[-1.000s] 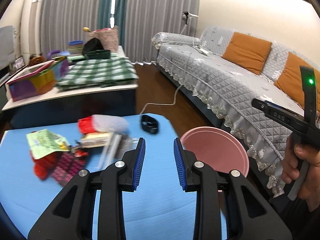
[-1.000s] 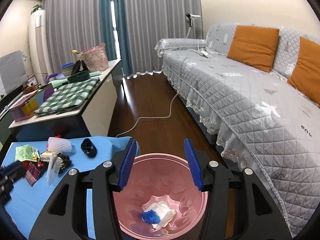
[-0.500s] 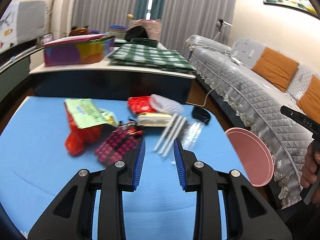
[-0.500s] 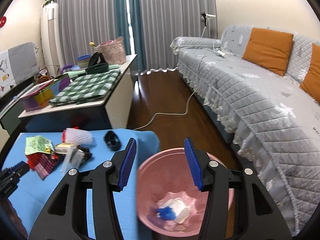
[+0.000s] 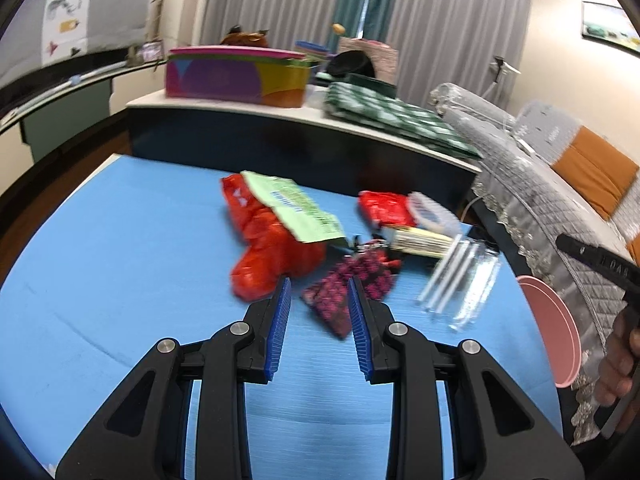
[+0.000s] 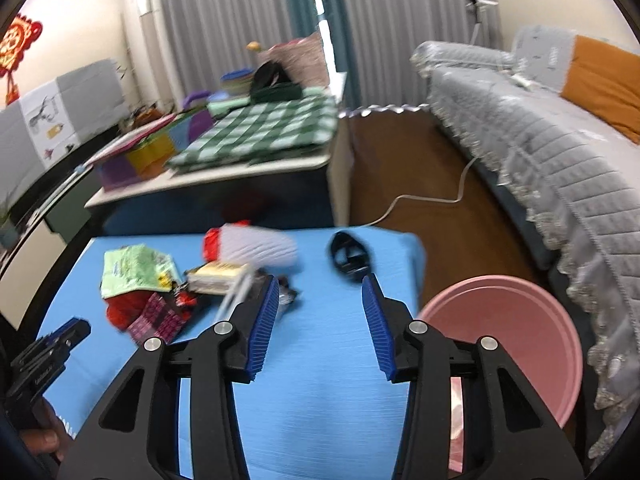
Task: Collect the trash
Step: 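Move both open tools back to the green snack packet and clear straws, then close the left tool on the green snack packet while the right tool grasps the clear straws, then carry the green packet and clear straws in both tools over the pink bin, then open the left tool over the bin while the right tool releases the straws, then move both open tools back to the red plastic bag and black scrunchie, then close the left tool on the red plastic bag while the right tool grasps the black scrunchie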
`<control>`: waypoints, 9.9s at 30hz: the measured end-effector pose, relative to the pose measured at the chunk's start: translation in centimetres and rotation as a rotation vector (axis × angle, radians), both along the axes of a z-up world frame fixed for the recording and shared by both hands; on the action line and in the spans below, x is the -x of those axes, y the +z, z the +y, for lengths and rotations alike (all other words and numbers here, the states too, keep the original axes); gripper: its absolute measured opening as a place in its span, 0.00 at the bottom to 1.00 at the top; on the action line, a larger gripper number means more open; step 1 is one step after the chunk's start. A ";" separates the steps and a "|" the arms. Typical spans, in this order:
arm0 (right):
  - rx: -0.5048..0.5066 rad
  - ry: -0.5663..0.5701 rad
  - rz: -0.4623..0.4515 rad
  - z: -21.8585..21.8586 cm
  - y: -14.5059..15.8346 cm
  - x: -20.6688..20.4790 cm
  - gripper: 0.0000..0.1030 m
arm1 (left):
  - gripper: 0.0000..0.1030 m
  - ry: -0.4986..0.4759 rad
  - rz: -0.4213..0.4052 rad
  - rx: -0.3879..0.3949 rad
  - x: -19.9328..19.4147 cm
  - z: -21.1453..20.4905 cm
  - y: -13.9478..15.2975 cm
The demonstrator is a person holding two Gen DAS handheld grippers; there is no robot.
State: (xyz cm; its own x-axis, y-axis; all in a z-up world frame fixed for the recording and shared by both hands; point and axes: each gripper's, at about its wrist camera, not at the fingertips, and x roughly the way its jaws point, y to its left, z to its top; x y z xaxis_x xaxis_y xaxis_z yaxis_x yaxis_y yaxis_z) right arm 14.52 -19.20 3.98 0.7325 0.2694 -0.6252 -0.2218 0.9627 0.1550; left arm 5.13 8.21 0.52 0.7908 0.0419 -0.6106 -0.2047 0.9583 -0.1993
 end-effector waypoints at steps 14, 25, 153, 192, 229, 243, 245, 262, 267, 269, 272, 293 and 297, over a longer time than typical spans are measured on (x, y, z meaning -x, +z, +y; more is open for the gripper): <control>-0.044 0.089 0.188 4.7 -5.8 -2.7 0.48 | 0.28 0.027 -0.015 0.098 -3.6 1.9 -0.3; -0.041 0.144 0.230 5.5 -7.1 -3.6 0.40 | 0.28 0.018 0.004 0.182 -6.3 1.5 -1.2; 0.007 -0.278 -0.043 -19.7 3.1 1.3 0.02 | 0.01 -0.542 -0.033 0.035 -7.3 -29.8 3.0; 0.062 -0.272 -0.177 -16.5 3.3 2.0 0.73 | 0.53 -0.420 -0.028 -0.023 -5.9 -22.7 4.4; -0.002 0.018 -0.007 1.4 -1.1 -2.0 0.36 | 0.55 0.001 -0.011 0.010 -2.0 -0.8 -0.1; 0.006 0.121 0.104 6.9 -5.3 -4.3 0.55 | 0.60 0.192 0.006 0.014 -4.0 4.2 -1.4; 0.011 0.120 0.119 7.2 -5.9 -4.6 0.55 | 0.67 0.200 0.009 0.024 -4.3 4.5 -1.7; 0.068 0.112 0.164 7.3 -7.7 -5.5 0.26 | 0.66 0.165 0.059 0.055 -6.5 3.8 -3.4; 0.085 0.119 0.140 7.0 -7.0 -5.0 0.11 | 0.54 0.154 0.069 0.045 -6.7 3.4 -3.5; 0.087 0.118 0.130 6.6 -6.6 -4.7 0.10 | 0.46 0.147 0.065 0.037 -6.6 3.3 -3.1; 0.090 0.113 0.116 6.1 -6.1 -4.4 0.01 | 0.40 0.118 0.049 0.026 -6.5 2.8 -2.4; 0.077 0.088 -0.002 2.2 -1.8 0.5 0.01 | 0.26 0.041 -0.047 -0.042 -2.9 -0.7 2.0; 0.076 0.086 -0.026 1.6 -0.8 1.8 0.01 | 0.26 0.031 -0.075 -0.045 -1.7 -1.0 3.2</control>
State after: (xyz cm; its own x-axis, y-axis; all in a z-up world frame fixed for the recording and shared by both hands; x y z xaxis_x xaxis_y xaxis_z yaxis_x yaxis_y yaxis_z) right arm 12.70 -17.59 3.23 0.7248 0.2844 -0.6276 -0.3068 0.9488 0.0756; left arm 6.85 7.26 3.76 0.8322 0.0928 -0.5466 -0.2200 0.9602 -0.1720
